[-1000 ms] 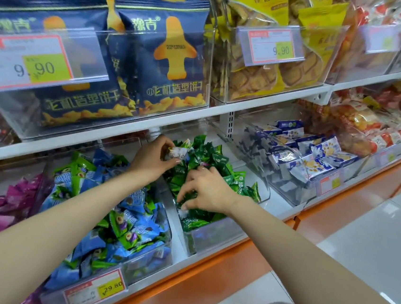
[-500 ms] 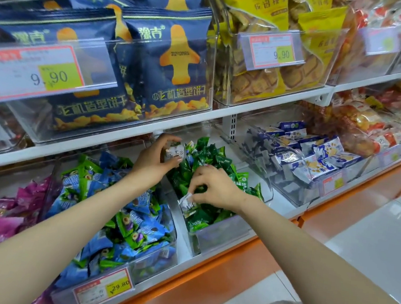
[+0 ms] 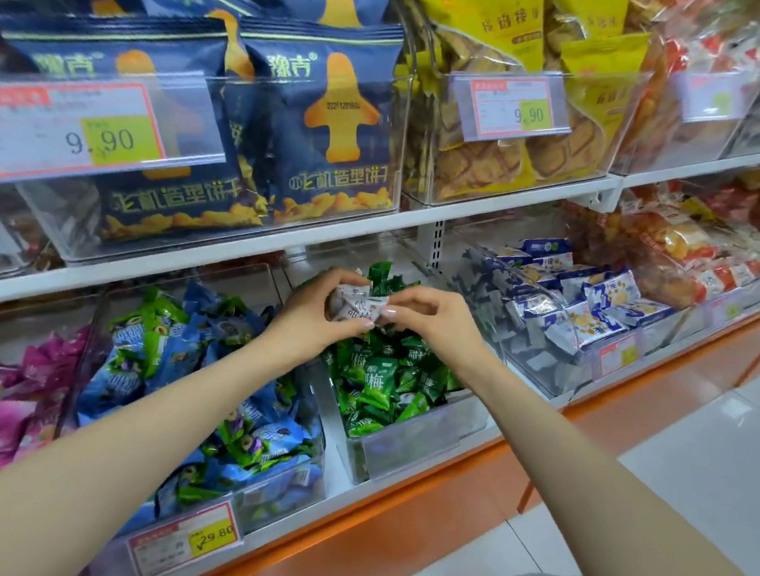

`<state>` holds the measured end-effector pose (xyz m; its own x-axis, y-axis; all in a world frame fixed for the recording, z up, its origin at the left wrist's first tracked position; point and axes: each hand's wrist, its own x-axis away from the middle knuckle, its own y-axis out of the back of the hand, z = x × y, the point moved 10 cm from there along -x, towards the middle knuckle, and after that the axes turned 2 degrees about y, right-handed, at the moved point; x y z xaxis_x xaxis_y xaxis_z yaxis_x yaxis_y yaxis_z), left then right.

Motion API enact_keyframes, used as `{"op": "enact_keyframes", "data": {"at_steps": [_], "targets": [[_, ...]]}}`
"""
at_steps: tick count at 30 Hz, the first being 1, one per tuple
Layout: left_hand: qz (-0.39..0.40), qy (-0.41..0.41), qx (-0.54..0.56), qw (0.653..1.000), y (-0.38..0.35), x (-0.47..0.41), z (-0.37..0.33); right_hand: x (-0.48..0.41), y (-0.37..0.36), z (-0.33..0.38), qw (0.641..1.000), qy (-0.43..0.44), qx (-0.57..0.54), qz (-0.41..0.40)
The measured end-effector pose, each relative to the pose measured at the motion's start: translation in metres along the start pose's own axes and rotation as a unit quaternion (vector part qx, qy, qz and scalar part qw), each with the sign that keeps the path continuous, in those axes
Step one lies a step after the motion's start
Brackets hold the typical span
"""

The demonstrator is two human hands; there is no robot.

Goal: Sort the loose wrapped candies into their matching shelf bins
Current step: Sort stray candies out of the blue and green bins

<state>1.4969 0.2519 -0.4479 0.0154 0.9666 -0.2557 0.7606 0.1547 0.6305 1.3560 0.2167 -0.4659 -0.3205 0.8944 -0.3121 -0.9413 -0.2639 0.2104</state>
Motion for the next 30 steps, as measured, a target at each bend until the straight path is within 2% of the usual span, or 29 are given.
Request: {"op": "enact_keyframes", "data": {"at_steps": [3, 5, 8, 12, 15, 17, 19, 22, 25, 27, 30], "targets": [[-0.084, 0.04, -0.008, 0.996, 0.021, 0.0, 0.011, -0.005, 0.03, -0.005, 0.987, 0.009, 0.141, -0.075], [-0.111, 0.058, -0.033, 0.992, 0.031, 0.0, 0.023, -0.009, 0.038, -0.01, 0.978, 0.01, 0.191, -0.084], [-0.122, 0.051, -0.09, 0.987, 0.033, 0.001, 0.033, -0.018, 0.016, -0.013, 0.953, 0.043, 0.299, -0.004], [-0.149, 0.059, -0.101, 0.982, 0.035, 0.002, 0.036, -0.028, -0.027, -0.028, 0.906, 0.065, 0.399, 0.127], [-0.15, 0.056, -0.115, 0.98, 0.036, 0.002, 0.035, -0.037, -0.04, -0.039, 0.869, 0.05, 0.469, 0.15], [-0.147, 0.056, -0.115, 0.981, 0.035, 0.001, 0.036, -0.042, -0.04, -0.044, 0.859, 0.018, 0.489, 0.151], [-0.143, 0.057, -0.11, 0.982, 0.035, 0.002, 0.036, -0.045, -0.036, -0.041, 0.878, 0.016, 0.462, 0.122], [-0.143, 0.055, -0.1, 0.983, 0.035, 0.003, 0.035, -0.043, -0.016, -0.025, 0.934, 0.028, 0.355, 0.044], [-0.143, 0.058, -0.096, 0.983, 0.036, 0.005, 0.036, -0.034, 0.01, -0.017, 0.963, 0.022, 0.268, 0.006], [-0.142, 0.06, -0.092, 0.984, 0.035, 0.005, 0.035, -0.022, 0.017, -0.014, 0.967, 0.016, 0.251, 0.024], [-0.138, 0.058, -0.095, 0.984, 0.035, 0.006, 0.034, 0.0, 0.002, -0.015, 0.932, 0.012, 0.337, 0.134]]}}
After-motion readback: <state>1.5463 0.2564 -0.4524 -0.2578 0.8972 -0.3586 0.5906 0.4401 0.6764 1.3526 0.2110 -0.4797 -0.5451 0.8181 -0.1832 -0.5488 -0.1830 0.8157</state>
